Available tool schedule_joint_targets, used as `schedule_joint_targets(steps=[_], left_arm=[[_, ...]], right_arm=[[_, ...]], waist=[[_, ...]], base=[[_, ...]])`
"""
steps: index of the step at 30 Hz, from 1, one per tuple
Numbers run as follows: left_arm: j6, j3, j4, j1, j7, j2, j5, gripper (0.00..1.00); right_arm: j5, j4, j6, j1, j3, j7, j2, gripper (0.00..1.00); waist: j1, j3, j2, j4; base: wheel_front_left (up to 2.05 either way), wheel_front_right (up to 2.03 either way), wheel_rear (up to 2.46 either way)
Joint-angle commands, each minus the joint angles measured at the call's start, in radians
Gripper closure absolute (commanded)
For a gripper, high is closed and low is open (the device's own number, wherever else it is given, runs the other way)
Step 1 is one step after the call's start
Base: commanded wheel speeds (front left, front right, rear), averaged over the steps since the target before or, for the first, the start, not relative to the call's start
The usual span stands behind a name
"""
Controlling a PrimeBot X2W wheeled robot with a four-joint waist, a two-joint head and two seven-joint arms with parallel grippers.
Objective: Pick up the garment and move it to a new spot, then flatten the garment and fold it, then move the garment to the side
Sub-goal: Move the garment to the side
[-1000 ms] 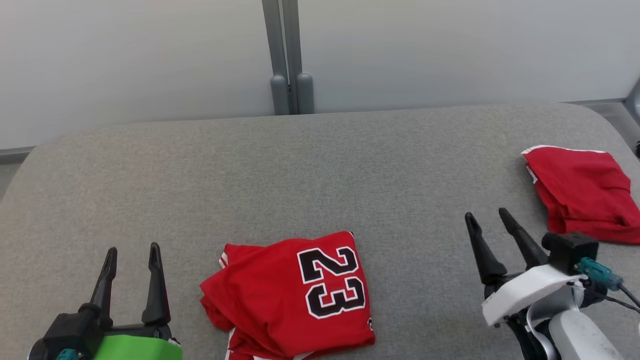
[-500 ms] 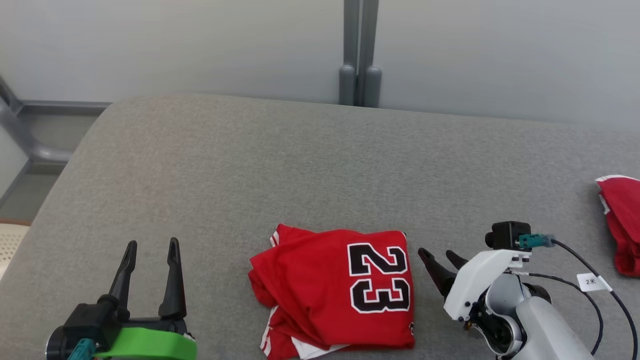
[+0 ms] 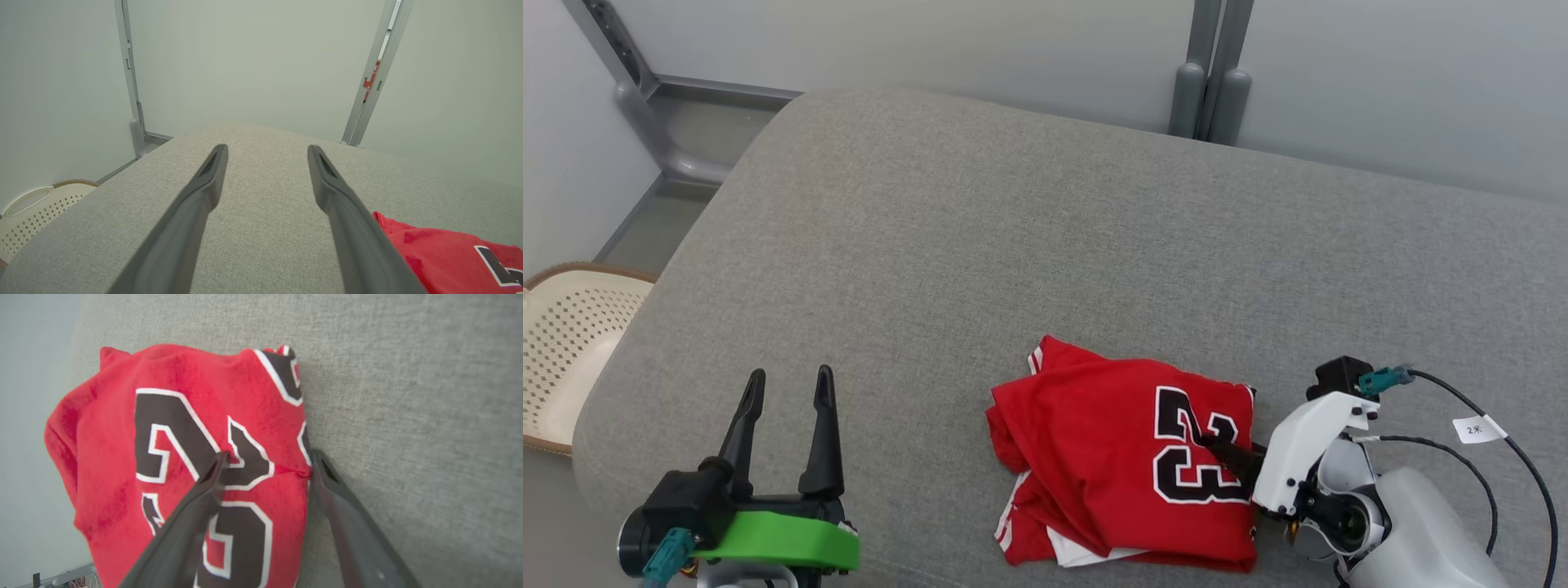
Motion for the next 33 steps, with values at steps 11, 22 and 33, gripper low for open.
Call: schedule_joint_targets(steps=[11,22,33], left_arm=[[-0.008,-0.002,0.012,-0.022,-0.003,-0.011,0.007,0.0],[-0.014,-0.017,0.0,-0.015,-0.003,-0.005,0.018,0.0],[-0.016,-0.081,-0.003,-0.058,-0.003,-0.002,0.018,0.0]], right_arm=[[0.073,-0.056,-0.001,0.028,0.122,-0.075,0.006,1.0],[0.076,-0.15,-0.001,-0.011,0.13,-0.157,-0.077,1.0],[0.071,-0.247,-0.001,-0.068,0.143,-0.08,-0.162,1.0]], waist=[[0.0,0.004,0.0,-0.036],[0.0,-0.021,0.0,-0.174],[0.0,0.008,0.0,-0.427]], base=[[0.0,0.0,0.0],[0.0,0.0,0.0],[0.0,0.0,0.0]])
